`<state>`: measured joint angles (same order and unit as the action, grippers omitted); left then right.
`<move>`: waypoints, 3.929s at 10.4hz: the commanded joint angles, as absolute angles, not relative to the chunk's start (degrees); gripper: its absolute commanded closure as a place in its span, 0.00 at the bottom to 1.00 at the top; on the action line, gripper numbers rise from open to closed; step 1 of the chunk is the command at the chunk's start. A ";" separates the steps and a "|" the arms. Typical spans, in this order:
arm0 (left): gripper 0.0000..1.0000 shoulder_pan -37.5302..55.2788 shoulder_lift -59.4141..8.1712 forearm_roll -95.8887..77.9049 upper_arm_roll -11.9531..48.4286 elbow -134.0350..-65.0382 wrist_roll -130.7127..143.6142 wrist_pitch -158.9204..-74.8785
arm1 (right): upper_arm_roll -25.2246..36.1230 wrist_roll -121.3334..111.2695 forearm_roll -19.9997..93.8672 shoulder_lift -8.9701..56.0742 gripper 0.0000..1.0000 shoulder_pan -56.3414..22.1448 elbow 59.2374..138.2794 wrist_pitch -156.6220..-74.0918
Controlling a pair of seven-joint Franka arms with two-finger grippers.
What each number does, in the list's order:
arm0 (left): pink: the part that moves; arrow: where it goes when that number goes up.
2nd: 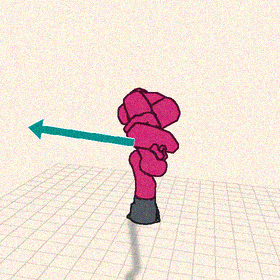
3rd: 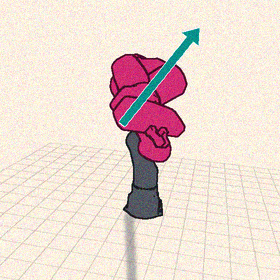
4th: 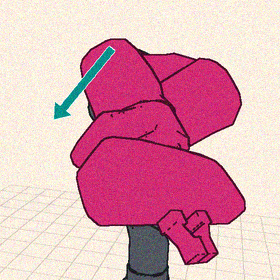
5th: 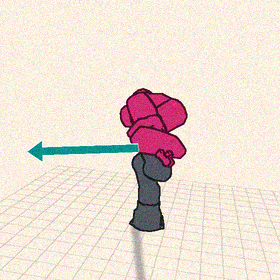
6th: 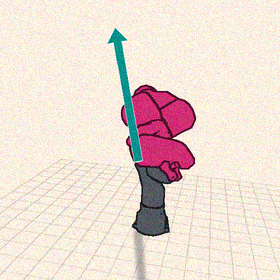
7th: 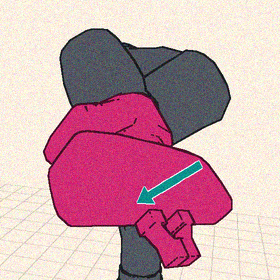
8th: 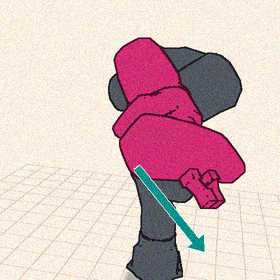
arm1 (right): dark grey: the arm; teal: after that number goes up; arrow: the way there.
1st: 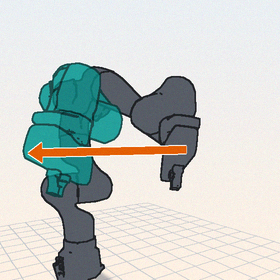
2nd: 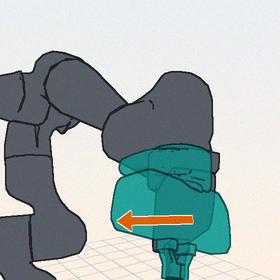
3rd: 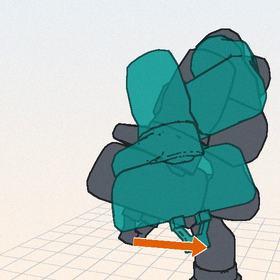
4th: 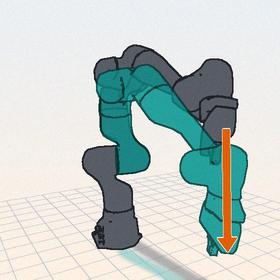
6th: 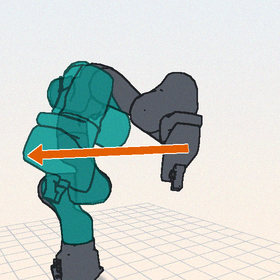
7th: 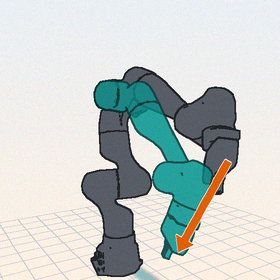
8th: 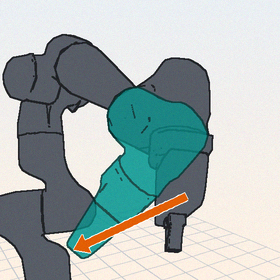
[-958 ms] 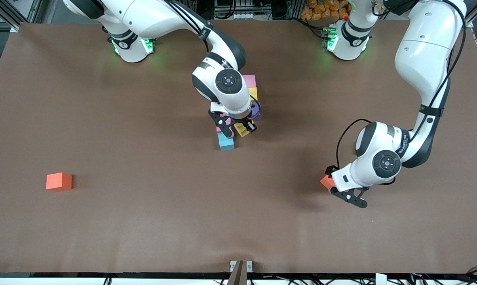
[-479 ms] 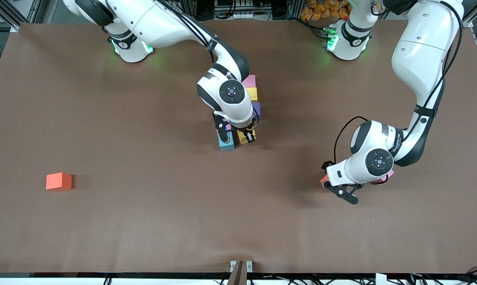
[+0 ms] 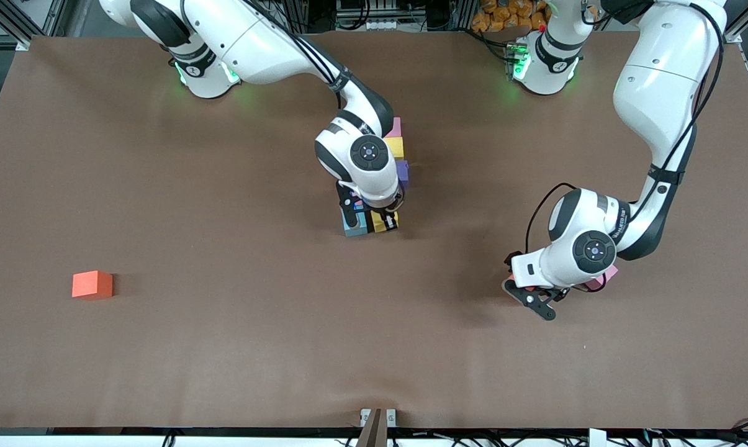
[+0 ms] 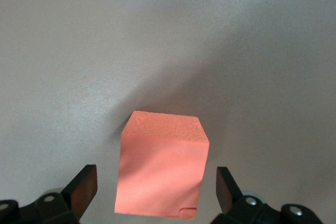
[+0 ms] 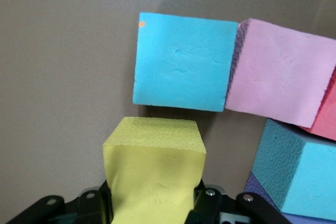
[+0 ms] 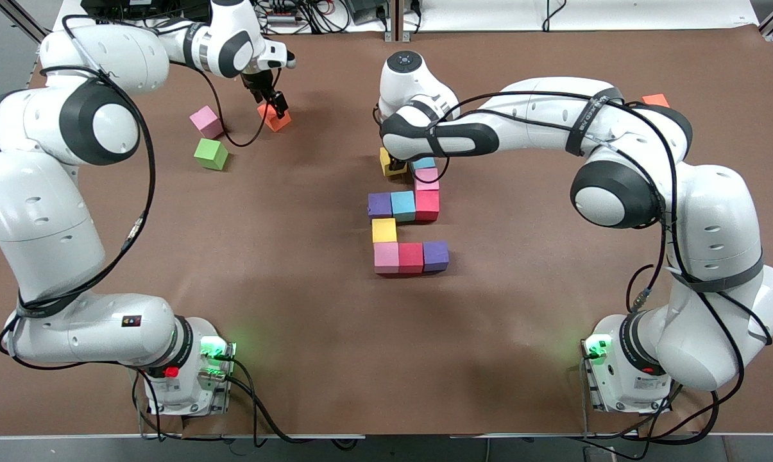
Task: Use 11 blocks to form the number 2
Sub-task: 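Grasp the orange cube with the left gripper while the right gripper lowers yellow, then lift the orange cube with the left gripper while the right gripper releases yellow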
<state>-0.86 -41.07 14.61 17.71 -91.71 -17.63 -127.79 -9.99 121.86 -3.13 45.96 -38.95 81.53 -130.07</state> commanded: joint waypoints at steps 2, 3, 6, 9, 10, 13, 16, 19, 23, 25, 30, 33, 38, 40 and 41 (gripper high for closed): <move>0.00 -1.31 -40.86 17.48 17.84 -94.48 -18.37 -130.95 | -9.32 122.43 -2.64 46.93 1.00 -38.85 80.94 -131.64; 0.00 -1.84 -41.13 18.53 17.84 -94.48 -18.37 -131.13 | -9.32 122.43 -2.64 46.93 1.00 -38.85 81.73 -132.44; 0.45 -2.29 -41.66 18.11 17.93 -94.48 -18.19 -131.75 | -9.32 122.34 -3.25 46.93 1.00 -38.58 82.61 -132.54; 0.59 -2.11 -41.49 17.84 18.10 -94.48 -17.40 -131.75 | -9.32 122.26 -4.83 46.85 1.00 -38.15 84.02 -132.54; 0.61 -2.11 -41.14 17.49 18.28 -94.57 -17.14 -131.66 | -9.32 122.26 -4.92 46.85 1.00 -38.14 84.11 -132.54; 0.60 -1.41 -40.52 15.73 21.08 -94.66 -13.63 -131.05 | -9.32 122.26 -5.01 46.67 1.00 -38.06 84.37 -132.45; 0.56 -1.58 -39.29 16.52 24.33 -96.59 -14.85 -130.61 | -9.32 122.43 -4.92 46.49 1.00 -38.14 84.90 -132.45; 0.56 -1.41 -37.45 19.84 26.80 -99.22 -15.47 -130.61 | -9.49 122.61 -4.83 46.41 1.00 -38.14 84.90 -132.36; 0.50 -1.76 -34.82 20.92 28.47 -102.65 -16.17 -130.69 | -9.67 122.61 -4.83 45.88 1.00 -38.23 85.52 -131.92; 0.50 -1.93 -33.14 20.92 28.56 -104.23 -18.62 -130.61 | -9.76 122.61 -4.83 45.70 1.00 -38.32 85.87 -131.84; 0.54 -2.37 -32.17 20.92 29.18 -105.56 -19.42 -130.78 | -9.76 122.61 -4.83 45.61 1.00 -38.50 85.87 -131.75; 0.54 -2.37 -32.17 20.92 29.53 -105.91 -19.60 -130.87 | -9.76 122.61 -4.83 45.62 1.00 -38.67 85.87 -131.66; 0.54 -2.37 -32.34 21.35 30.15 -106.43 -20.04 -131.04 | -9.76 122.43 -4.92 45.62 0.00 -38.67 85.87 -131.57; 0.54 -2.29 -32.34 21.62 30.23 -106.44 -20.04 -131.13 | -9.76 122.26 -4.92 45.27 0.00 -38.58 85.78 -131.57; 0.54 -2.02 -32.43 21.62 30.58 -106.44 -20.04 -131.13 | -9.76 122.08 -4.92 44.74 0.00 -38.32 85.78 -131.31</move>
